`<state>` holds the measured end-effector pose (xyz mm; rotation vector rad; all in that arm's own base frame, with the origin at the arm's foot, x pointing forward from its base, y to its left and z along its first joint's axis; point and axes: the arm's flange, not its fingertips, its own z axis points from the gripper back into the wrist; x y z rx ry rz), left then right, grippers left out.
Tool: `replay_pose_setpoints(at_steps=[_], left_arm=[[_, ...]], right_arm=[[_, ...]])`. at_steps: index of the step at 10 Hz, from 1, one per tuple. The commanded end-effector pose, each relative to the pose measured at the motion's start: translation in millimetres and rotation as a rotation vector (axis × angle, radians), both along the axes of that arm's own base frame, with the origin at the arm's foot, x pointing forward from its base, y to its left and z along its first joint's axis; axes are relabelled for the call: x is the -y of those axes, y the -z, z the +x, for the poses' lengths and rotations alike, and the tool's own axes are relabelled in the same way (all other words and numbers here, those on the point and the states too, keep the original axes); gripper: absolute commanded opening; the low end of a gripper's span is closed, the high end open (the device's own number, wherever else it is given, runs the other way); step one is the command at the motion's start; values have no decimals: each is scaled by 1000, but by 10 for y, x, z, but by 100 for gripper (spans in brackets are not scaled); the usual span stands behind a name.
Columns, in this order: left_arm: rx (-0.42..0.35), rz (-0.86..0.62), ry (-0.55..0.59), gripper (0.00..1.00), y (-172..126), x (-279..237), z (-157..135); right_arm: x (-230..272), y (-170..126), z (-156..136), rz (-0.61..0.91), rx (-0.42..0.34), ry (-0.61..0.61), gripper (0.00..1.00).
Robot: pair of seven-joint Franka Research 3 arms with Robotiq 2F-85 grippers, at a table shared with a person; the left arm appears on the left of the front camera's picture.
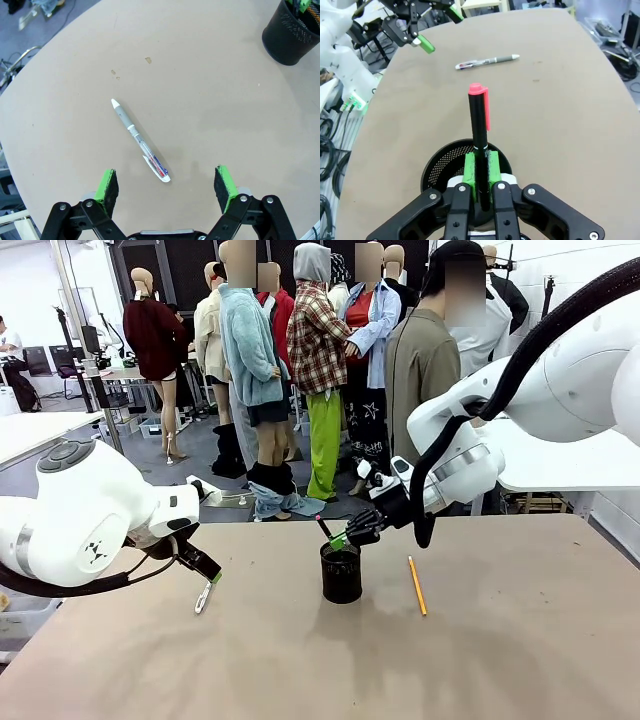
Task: Place the pens into the pen holder.
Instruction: Pick up a writing instrument from the table and place it into the Pen holder.
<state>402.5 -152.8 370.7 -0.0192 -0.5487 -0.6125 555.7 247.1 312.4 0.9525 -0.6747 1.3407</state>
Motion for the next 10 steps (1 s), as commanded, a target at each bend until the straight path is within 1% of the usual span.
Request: replay_pose_setpoints(at_steps=[1,2,3,5,6,8,10], left_arm=[[0,-3,-3,100,-6,-18,2],[0,-3,-3,100,-6,-18,2],[0,-3,-3,100,-6,-18,2],[0,-3,-3,100,-6,-18,2],[0,-3,-3,100,-6,-18,2],[0,-3,-3,100,-6,-18,2],[0,-3,-3,100,-6,-18,2]], right_arm=[[17,28,-121,9,36,7,44],[62,33,-129,16,37,15,63],[130,11,-153,33,38,37,76],[428,-148,-226,60,60,96,76],[658,-325,-308,22,93,160,76],[1146,-728,-480,-182,92,337,76],[1385,-1010,-584,-331,29,461,76]])
